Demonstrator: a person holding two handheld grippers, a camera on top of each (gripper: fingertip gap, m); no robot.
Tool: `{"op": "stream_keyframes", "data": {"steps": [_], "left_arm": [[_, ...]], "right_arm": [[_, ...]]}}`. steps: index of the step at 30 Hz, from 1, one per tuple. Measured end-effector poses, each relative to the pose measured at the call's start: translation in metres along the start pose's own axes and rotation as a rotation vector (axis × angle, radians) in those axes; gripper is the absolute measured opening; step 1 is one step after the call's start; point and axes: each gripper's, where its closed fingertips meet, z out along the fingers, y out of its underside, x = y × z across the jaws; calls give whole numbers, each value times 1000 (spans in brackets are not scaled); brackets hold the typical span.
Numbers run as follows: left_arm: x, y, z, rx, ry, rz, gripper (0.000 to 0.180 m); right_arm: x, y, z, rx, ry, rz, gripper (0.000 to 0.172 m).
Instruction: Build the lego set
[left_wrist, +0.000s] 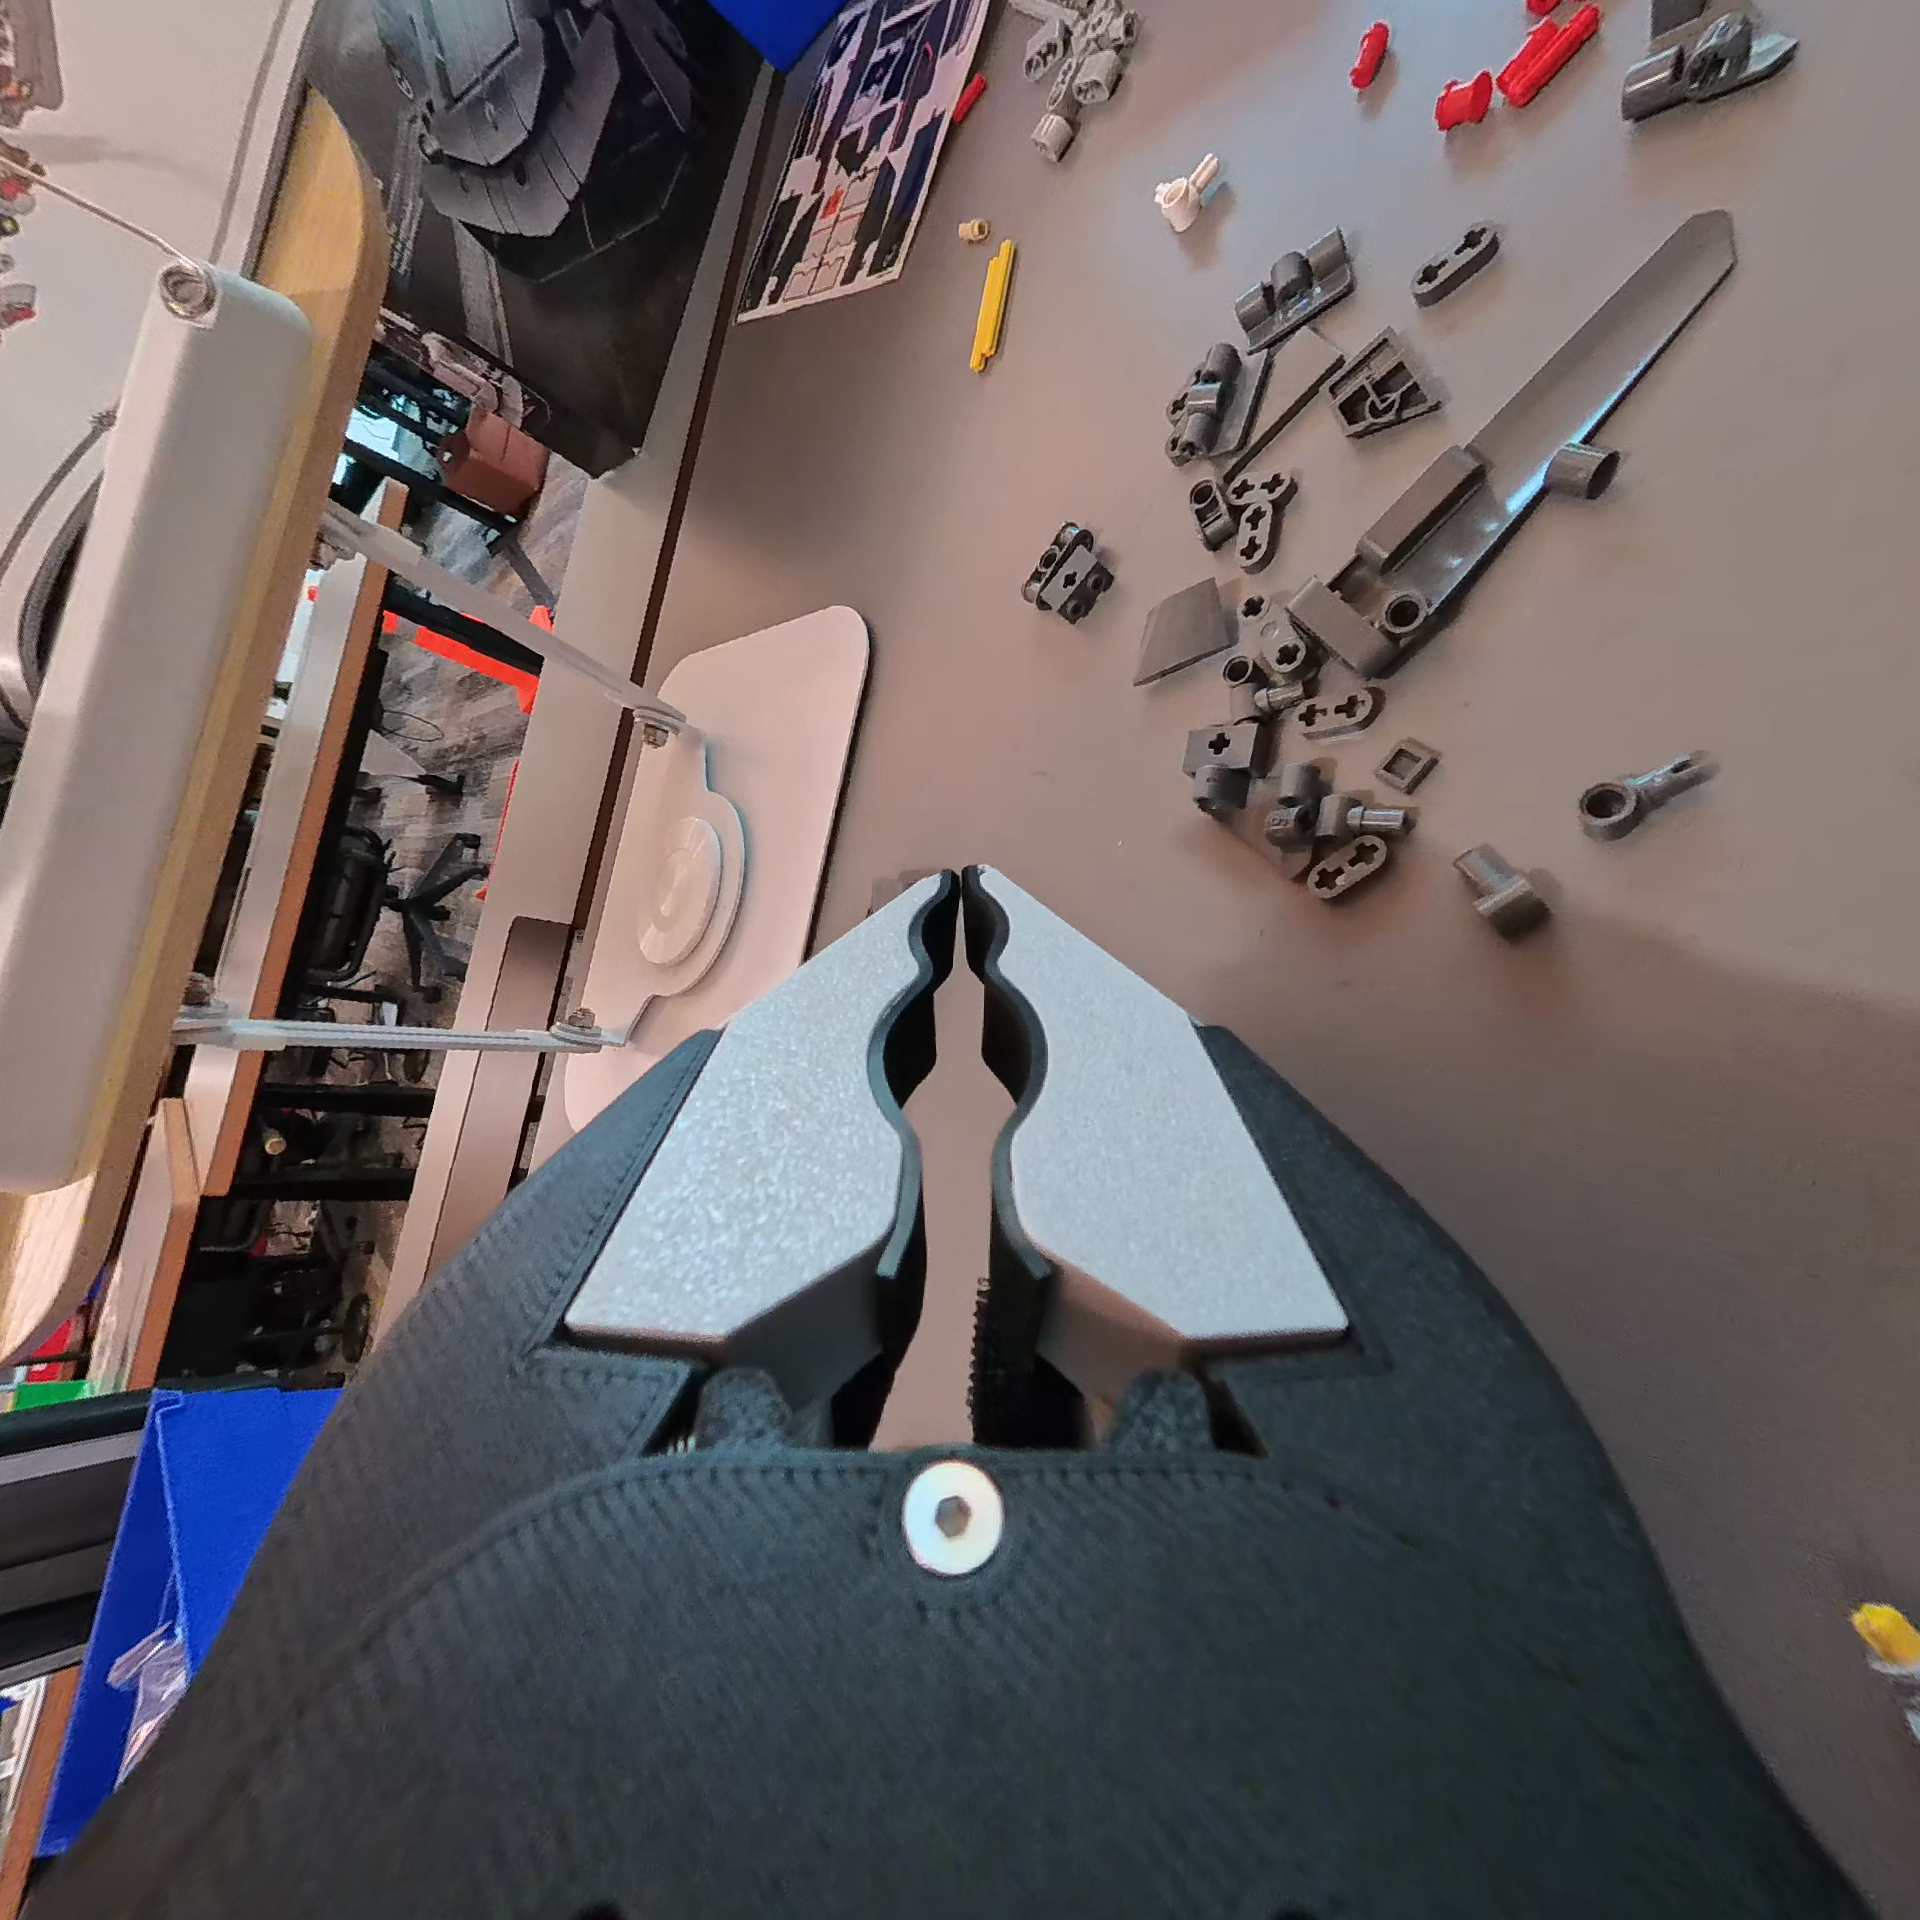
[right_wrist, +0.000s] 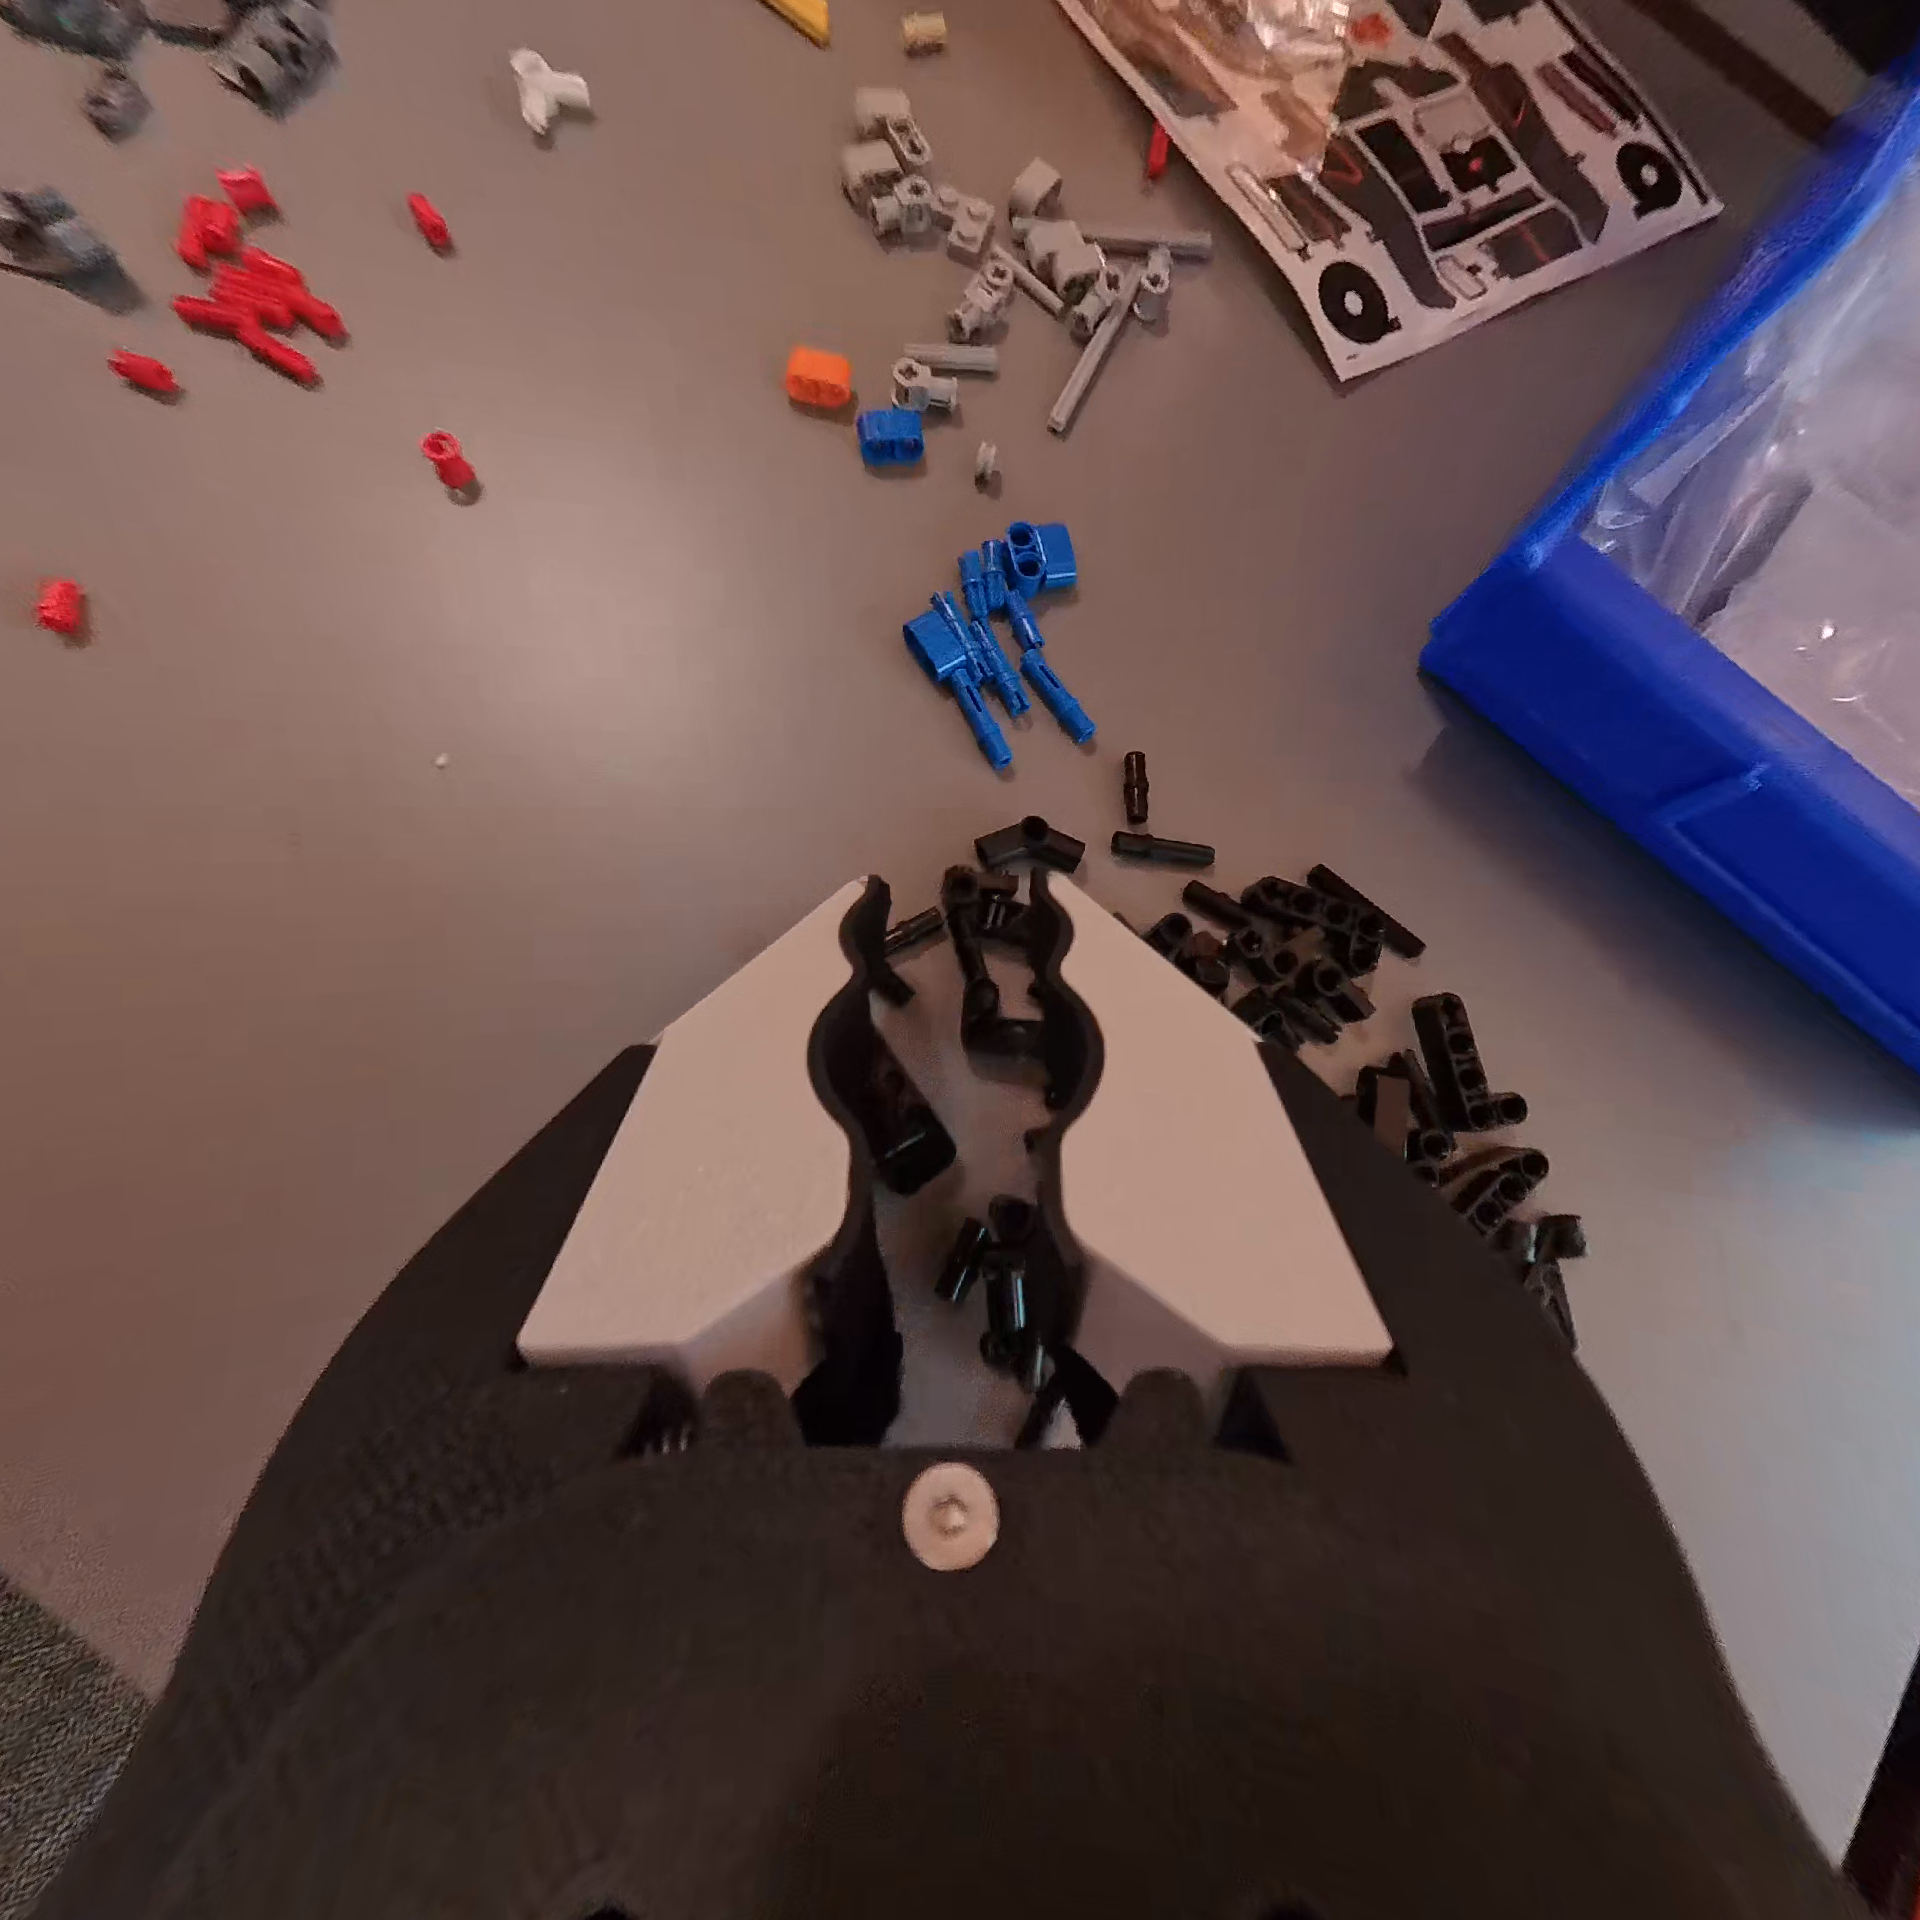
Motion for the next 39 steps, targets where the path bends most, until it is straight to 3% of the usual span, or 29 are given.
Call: {"op": "stream_keyframes", "data": {"steps": [12,26,32,39], "left_arm": [[0,2,0,1,7,-2,0],[-4,-1,-1,6,-5,2,0],[-5,-7,-2,22,-10,2,0],[2,-11,-2,33,-3,7,0]], "right_arm": [[6,10,21,-86,-25,66,19],[-3,-6,8,-52,-24,0,14],[-77,-64,-7,63,-168,-147,13],[-220,-123,34,106,-487,-396,13]]}}
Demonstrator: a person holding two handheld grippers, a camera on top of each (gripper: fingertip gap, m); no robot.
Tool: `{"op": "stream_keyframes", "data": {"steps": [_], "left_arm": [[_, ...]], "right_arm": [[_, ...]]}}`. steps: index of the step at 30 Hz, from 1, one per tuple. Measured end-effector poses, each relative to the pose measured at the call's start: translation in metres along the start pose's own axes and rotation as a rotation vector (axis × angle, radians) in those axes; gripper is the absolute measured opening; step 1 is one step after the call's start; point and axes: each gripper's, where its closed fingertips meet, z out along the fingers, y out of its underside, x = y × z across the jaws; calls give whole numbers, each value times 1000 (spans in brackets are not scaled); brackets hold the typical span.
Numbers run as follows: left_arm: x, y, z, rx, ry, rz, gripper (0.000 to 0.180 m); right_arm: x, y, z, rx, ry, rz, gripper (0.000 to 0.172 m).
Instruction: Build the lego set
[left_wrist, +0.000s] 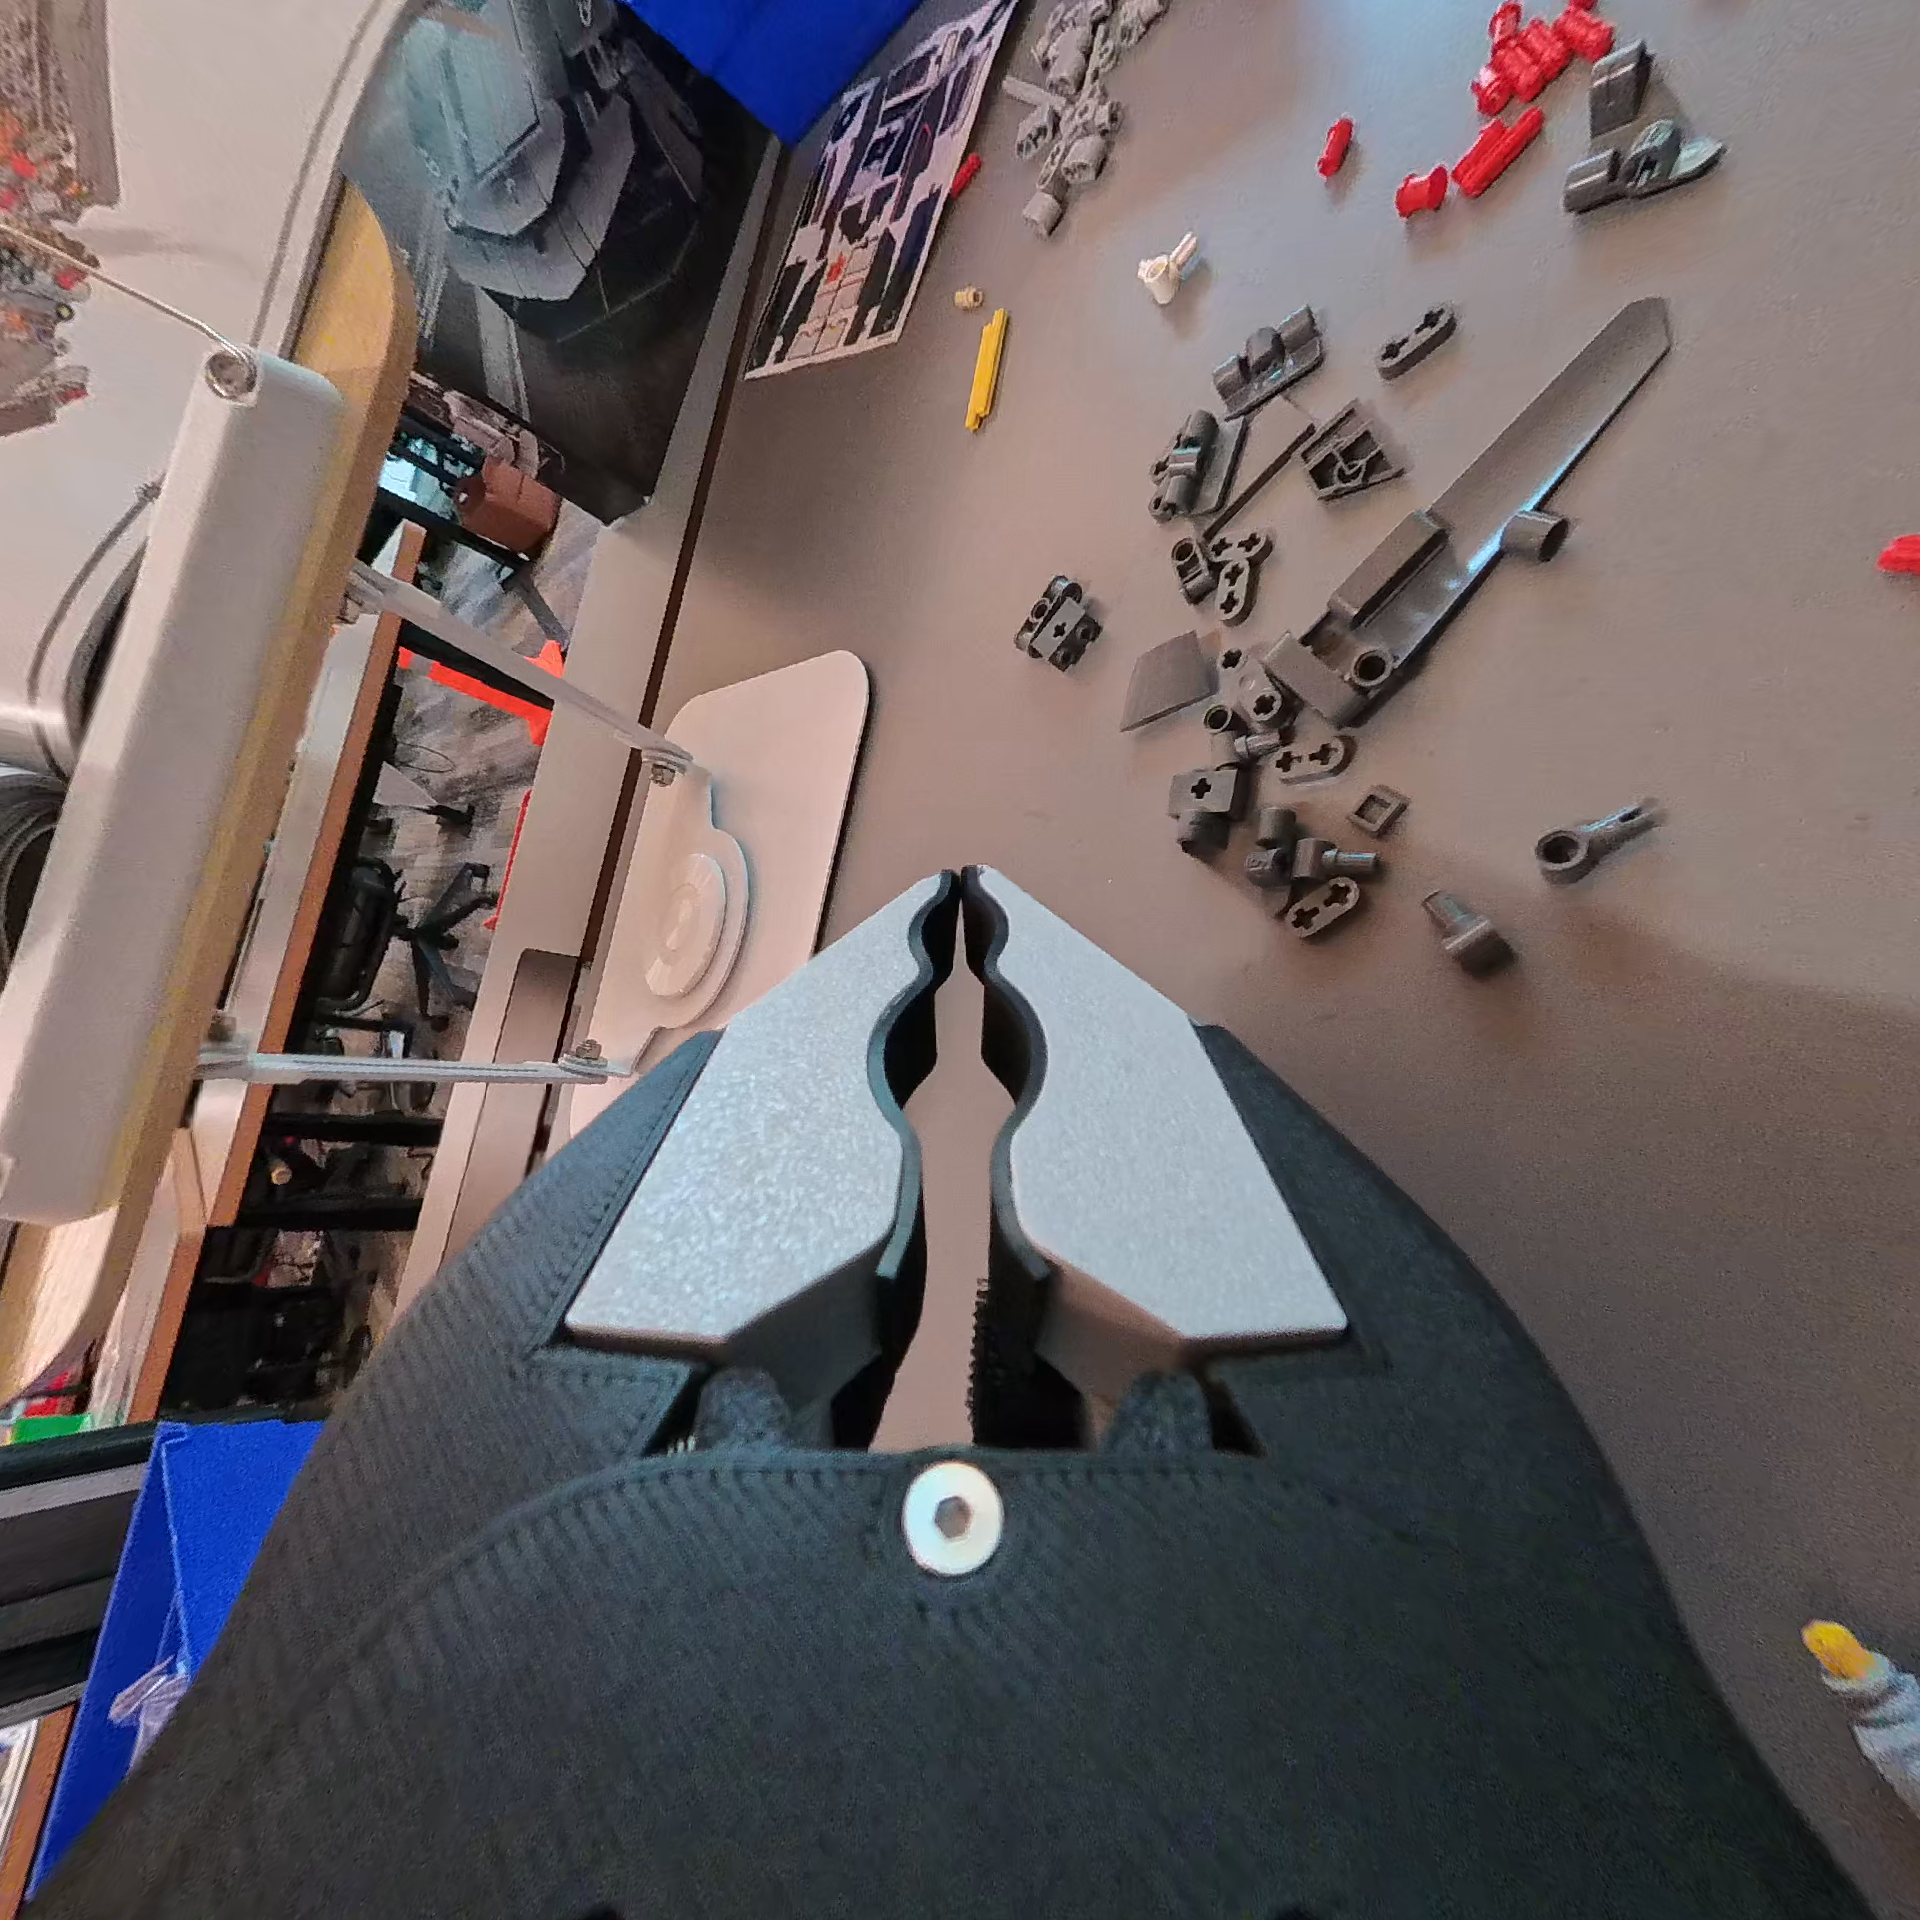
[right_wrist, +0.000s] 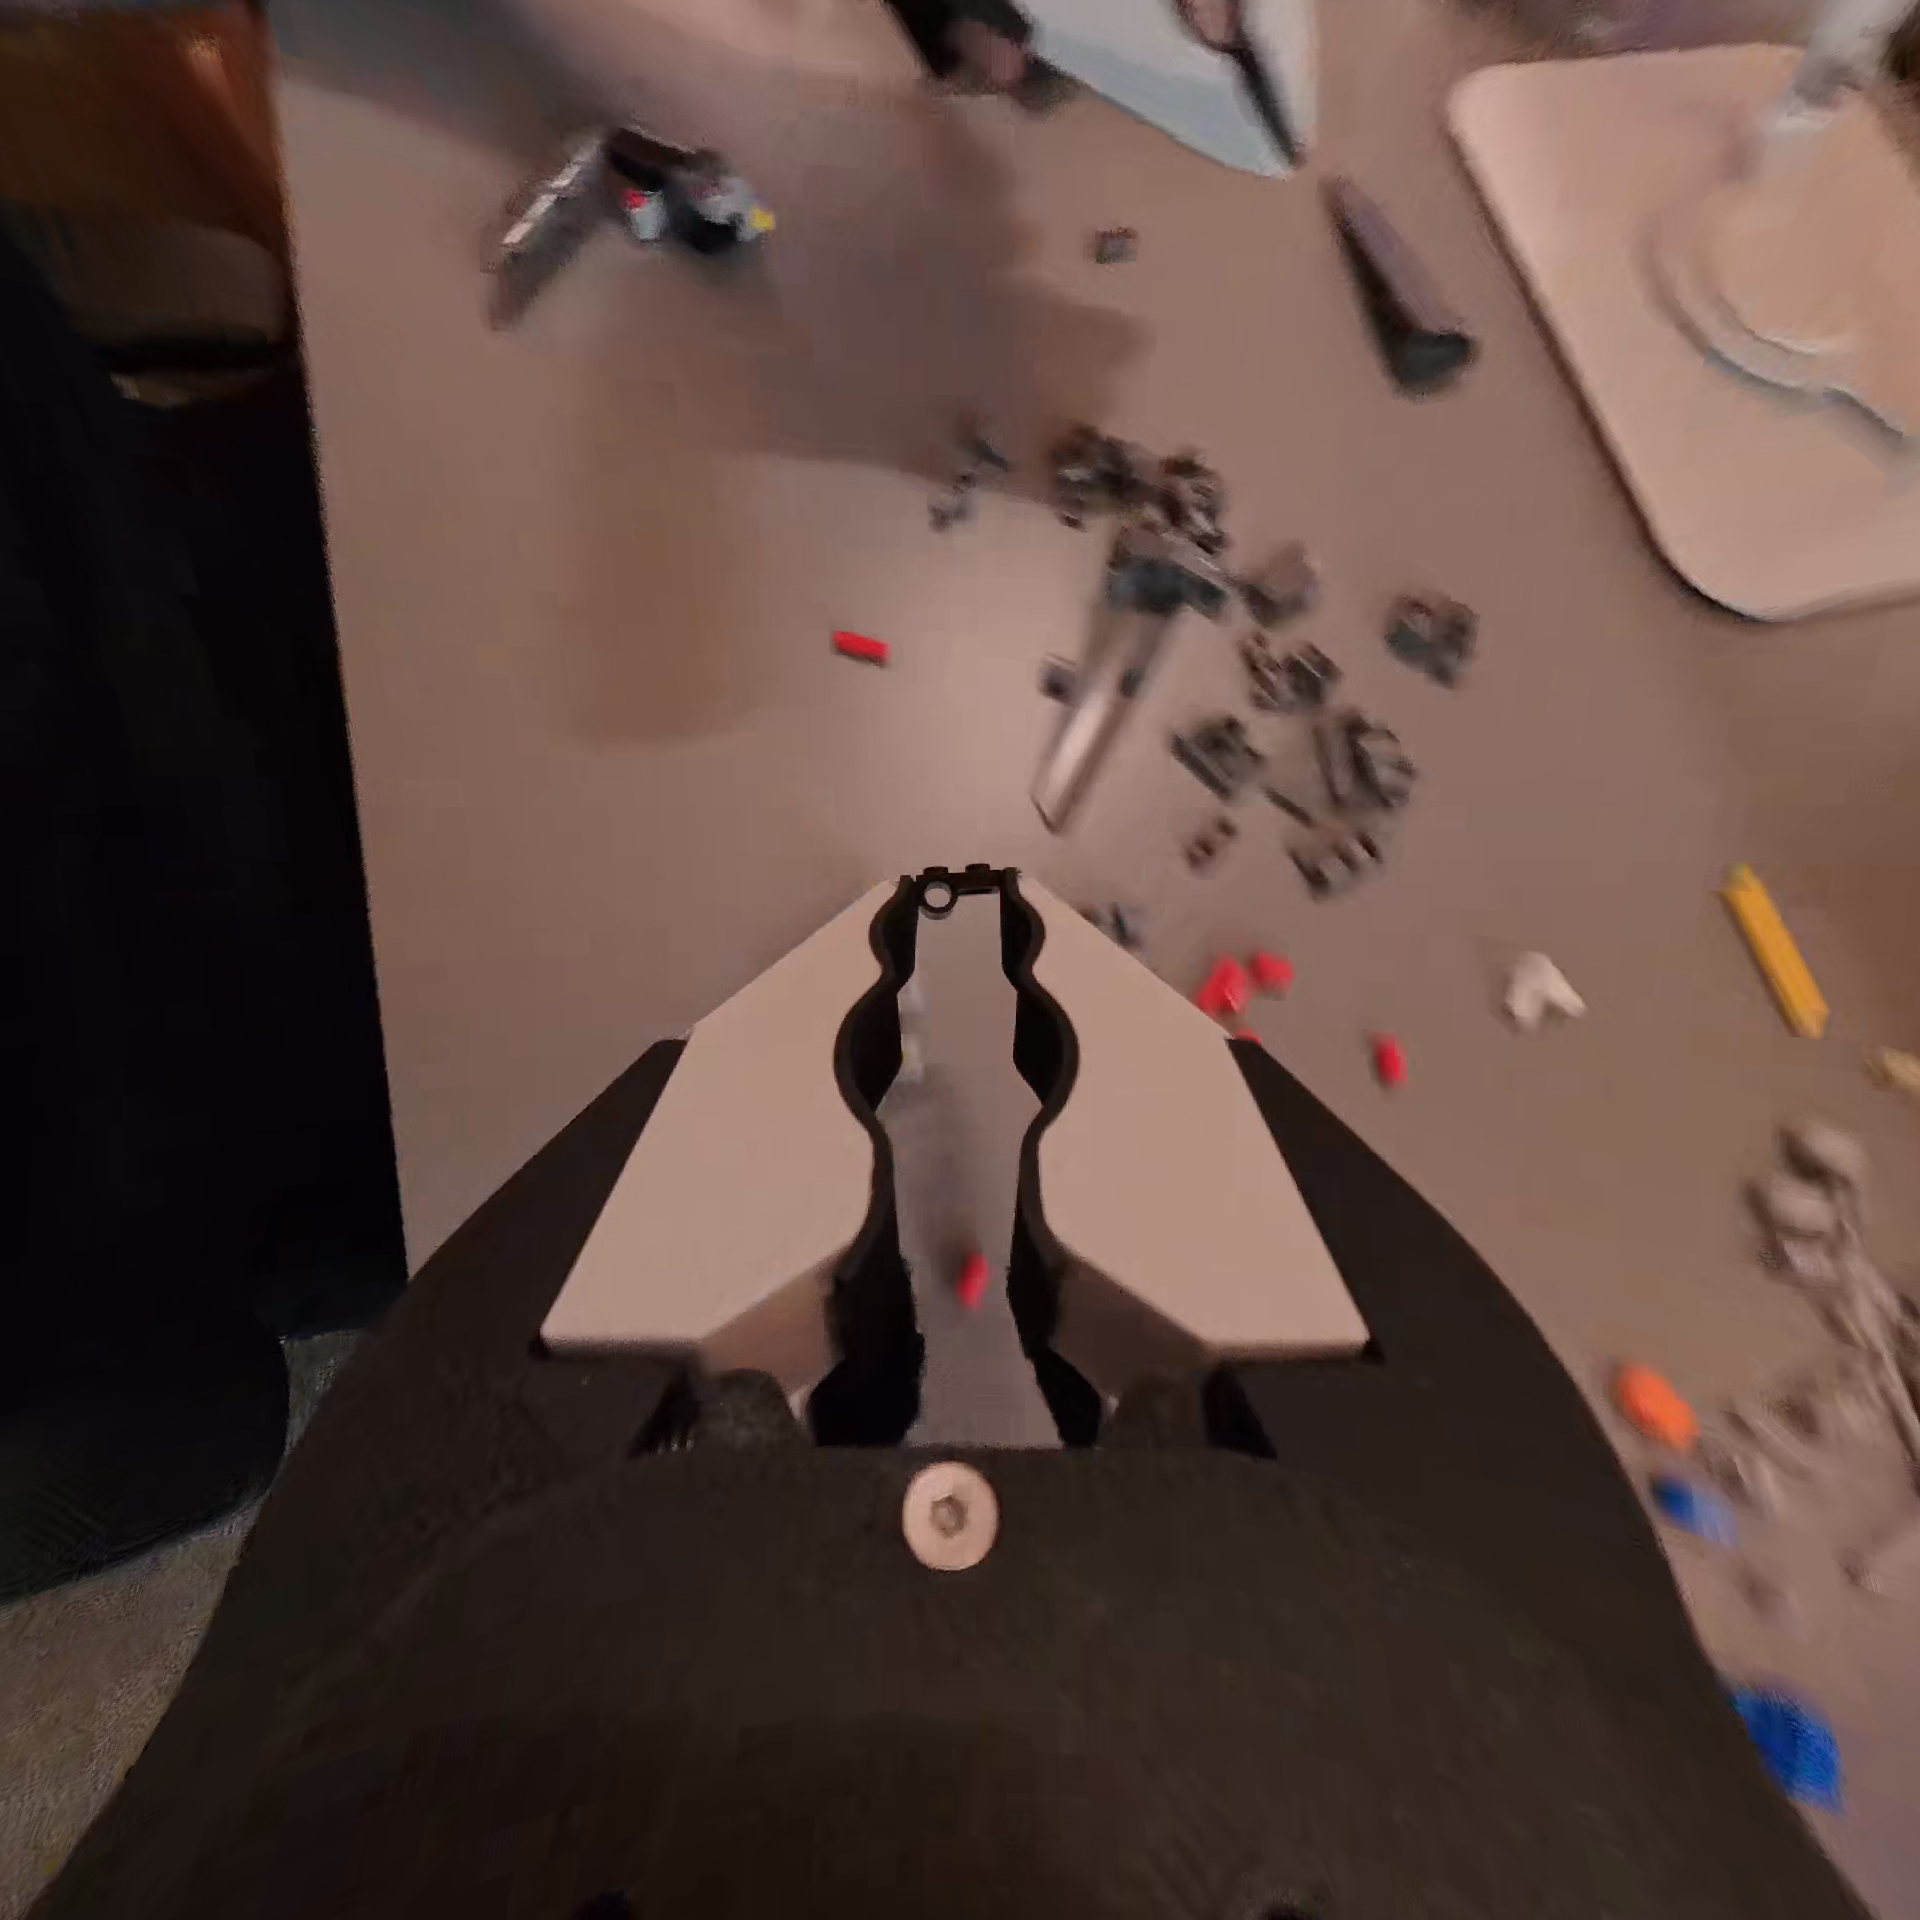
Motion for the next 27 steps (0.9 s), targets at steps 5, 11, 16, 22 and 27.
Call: {"op": "stream_keyframes", "data": {"steps": [5,11,16,22,27], "left_arm": [[-6,-5,-11,28,-24,3,0],[-8,-3,-14,40,-17,-11,0],[-6,-7,-16,49,-17,0,0],[-5,-11,-18,53,-23,19,0],[-5,-10,-18,50,-21,19,0]], "right_arm": [[-39,-29,53,-37,-163,-110,13],[-65,-54,88,-69,-260,-196,13],[-81,-59,103,-115,-312,-237,13],[-80,-58,113,-150,-309,-246,13],[-77,-49,119,-194,-299,-245,13]]}}
